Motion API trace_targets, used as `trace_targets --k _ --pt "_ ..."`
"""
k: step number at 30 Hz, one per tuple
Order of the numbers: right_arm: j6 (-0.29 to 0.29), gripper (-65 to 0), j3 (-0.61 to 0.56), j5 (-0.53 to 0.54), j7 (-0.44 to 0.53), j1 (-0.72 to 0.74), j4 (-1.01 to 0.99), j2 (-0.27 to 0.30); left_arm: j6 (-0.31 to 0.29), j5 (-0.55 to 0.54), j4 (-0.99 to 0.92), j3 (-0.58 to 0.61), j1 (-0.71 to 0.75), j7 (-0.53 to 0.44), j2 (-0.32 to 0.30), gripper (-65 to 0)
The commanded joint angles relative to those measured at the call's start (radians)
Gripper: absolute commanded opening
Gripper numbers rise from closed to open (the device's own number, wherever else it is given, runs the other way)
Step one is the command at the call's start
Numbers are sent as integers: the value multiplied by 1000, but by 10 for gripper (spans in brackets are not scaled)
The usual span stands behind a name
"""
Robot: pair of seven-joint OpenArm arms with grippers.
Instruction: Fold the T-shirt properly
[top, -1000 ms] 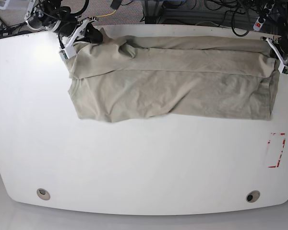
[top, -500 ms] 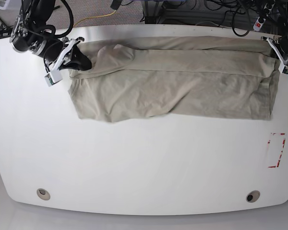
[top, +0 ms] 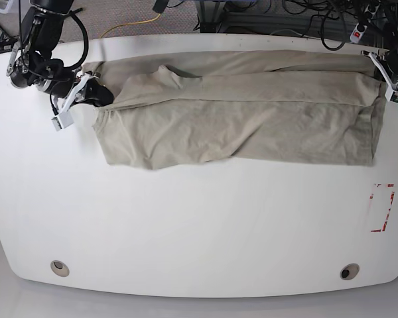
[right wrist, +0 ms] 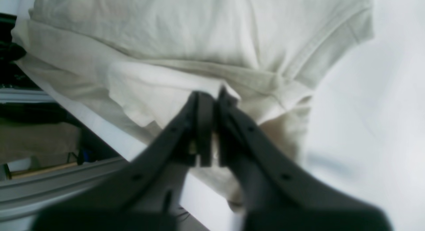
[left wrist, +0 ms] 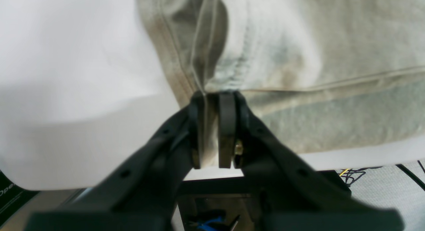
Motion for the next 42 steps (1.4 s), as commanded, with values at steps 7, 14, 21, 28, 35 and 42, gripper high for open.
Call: trace_targets --k 7,14,21,28,35,42 --pt "6 -368 26 23 23 -19 -1 108 2 -5 18 -9 0 -11 -21 -600" --pt "6 -287 93 -40 24 49 -4 113 2 -12 20 -11 -20 -11 -21 -600" --pt "6 -270 92 -325 24 261 -52 12 2 -12 20 -19 -103 25 -18 -494" --pt "6 -271 70 -488 70 449 -213 -44 2 -14 20 -95 -221 153 -15 -404" --pt "6 -271 -69 -506 235 509 -397 -39 2 -14 20 -132 -284 192 -15 -404" --pt "6 -271 -143 -506 354 521 -523 -39 2 -14 52 -157 -302 192 -16 -404"
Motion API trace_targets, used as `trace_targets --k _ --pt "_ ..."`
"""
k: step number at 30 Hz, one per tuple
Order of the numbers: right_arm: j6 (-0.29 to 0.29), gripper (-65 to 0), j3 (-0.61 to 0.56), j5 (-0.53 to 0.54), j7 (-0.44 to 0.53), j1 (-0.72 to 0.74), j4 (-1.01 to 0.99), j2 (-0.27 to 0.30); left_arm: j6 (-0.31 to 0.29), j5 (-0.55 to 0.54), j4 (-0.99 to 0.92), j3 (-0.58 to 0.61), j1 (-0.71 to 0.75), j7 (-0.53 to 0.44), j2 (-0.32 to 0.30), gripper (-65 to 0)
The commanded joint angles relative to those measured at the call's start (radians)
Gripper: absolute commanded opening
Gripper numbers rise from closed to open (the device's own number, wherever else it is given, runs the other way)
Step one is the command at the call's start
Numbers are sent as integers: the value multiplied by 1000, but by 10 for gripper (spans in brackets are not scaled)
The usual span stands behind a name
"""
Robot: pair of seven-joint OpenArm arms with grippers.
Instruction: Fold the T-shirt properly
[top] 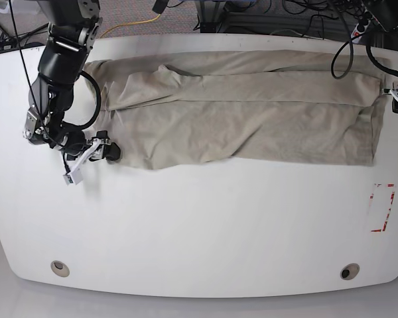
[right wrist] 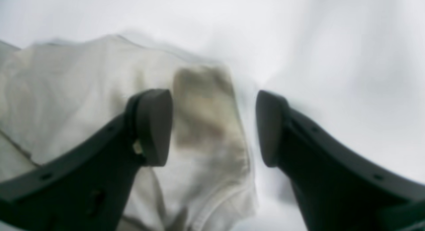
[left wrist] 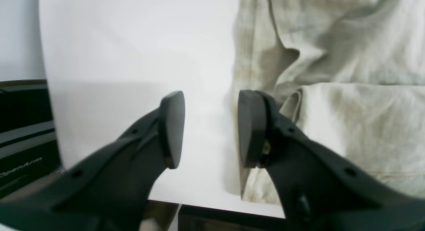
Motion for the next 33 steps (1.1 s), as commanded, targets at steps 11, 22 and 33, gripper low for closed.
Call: trace_targets --k 11,22,33 --pt "10 -510 -67 28 93 28 -24 4 2 16 40 -10 -125 -15 -28 -313" --pt "10 -631 -72 32 93 30 -22 4 10 40 -230 43 -356 -18 -29 -192" --pt "10 -633 -69 36 93 25 -22 4 22 42 -520 187 -467 -176 -32 -192"
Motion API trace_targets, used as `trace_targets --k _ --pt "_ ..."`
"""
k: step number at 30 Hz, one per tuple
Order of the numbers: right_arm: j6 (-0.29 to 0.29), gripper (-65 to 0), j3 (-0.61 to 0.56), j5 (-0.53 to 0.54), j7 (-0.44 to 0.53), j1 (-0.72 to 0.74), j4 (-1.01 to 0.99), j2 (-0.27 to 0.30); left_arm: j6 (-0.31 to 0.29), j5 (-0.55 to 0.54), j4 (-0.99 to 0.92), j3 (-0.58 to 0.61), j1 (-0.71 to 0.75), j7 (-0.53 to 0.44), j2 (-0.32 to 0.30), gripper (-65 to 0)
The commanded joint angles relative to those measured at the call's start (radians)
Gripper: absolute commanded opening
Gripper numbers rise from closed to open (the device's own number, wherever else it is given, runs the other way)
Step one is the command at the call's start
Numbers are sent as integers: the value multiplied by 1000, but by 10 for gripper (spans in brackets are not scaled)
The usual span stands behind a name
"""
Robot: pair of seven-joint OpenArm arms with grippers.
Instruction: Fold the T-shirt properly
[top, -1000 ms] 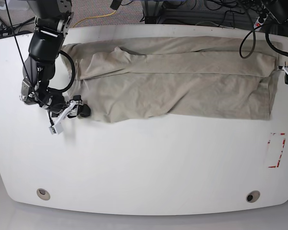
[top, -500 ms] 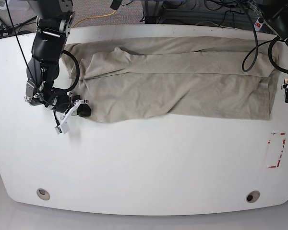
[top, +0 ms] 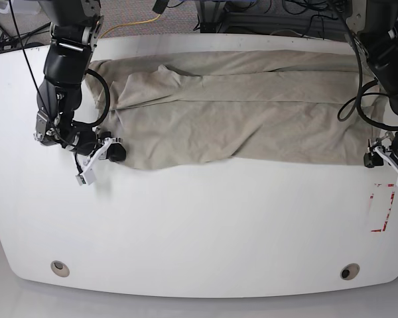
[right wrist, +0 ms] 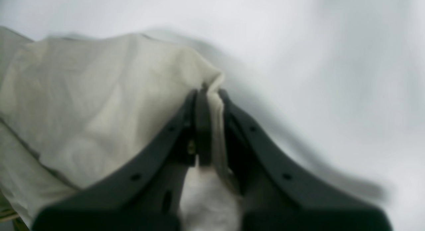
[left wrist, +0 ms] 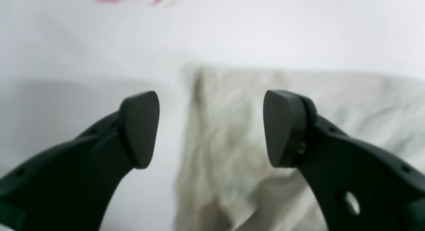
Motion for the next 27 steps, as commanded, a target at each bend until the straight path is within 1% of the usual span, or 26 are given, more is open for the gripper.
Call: trace_targets --k 1,4,6,9,12,16,22,27 --pt "9 -634 6 20 22 24 18 16 23 -11 -25 3 -20 -29 -24 -190" --pt "9 -634 6 20 22 24 18 20 63 -11 -50 9 -24 -78 -24 -188" --pt "9 -634 6 20 22 24 18 20 66 -11 -87 29 -24 -104 -27 -188" --pt "9 -634 6 20 22 24 18 20 66 -17 -133 69 -26 -132 -56 -188" --pt "9 -634 6 20 22 24 18 19 67 -17 -162 90 -26 -166 -59 -188" --pt "9 -634 6 20 22 24 18 19 67 -13 -189 94 -29 -173 -58 -188" --pt "9 -634 6 20 22 24 18 14 66 -19 -214 133 -32 -175 -53 -188" --pt "9 -634 6 20 22 27 18 14 64 -19 -216 140 -32 -175 -27 -192"
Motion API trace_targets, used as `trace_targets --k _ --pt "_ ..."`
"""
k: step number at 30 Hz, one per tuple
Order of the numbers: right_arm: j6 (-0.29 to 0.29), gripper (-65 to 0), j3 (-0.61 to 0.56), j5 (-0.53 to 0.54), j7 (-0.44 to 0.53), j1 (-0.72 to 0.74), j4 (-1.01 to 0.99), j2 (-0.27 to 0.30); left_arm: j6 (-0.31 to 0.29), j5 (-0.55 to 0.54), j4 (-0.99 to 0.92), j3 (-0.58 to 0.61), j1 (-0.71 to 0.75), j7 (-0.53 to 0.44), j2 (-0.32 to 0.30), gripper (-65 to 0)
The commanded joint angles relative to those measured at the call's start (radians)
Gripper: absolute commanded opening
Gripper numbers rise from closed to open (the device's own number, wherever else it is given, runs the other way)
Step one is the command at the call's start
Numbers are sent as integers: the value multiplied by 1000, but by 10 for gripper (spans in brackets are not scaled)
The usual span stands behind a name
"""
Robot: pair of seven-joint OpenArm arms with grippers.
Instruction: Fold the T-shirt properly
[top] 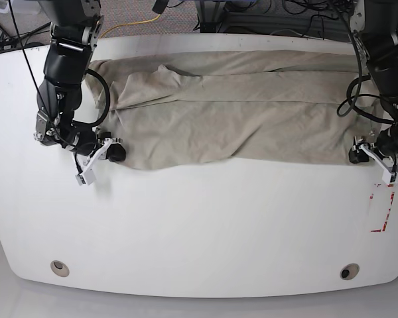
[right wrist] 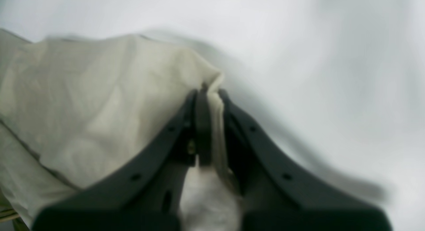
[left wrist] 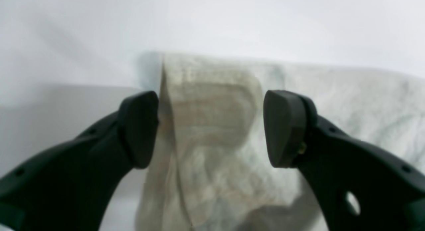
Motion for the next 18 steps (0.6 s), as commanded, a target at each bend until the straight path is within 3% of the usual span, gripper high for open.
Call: trace_targets --k 1,3,5,8,10,11,18 --pt "9 -634 4 19 21 27 18 15 -1 -7 9 1 -20 11 -6 -192" --pt "9 -634 4 19 21 27 18 16 -1 -7 9 1 -20 11 -6 -218" --pt "9 -634 4 19 21 29 18 16 -1 -7 9 1 -20 9 -6 -308" --pt "9 -636 4 19 21 29 20 19 6 -2 9 1 -20 6 -4 -522" --pt "9 -636 4 19 21 29 20 21 7 -1 12 1 -20 -15 -4 -625" --pt "9 -637 4 19 21 29 20 21 7 -1 16 1 -17 -34 -4 -650" --pt "9 -637 2 14 18 22 124 21 9 1 178 1 21 -75 -4 -650"
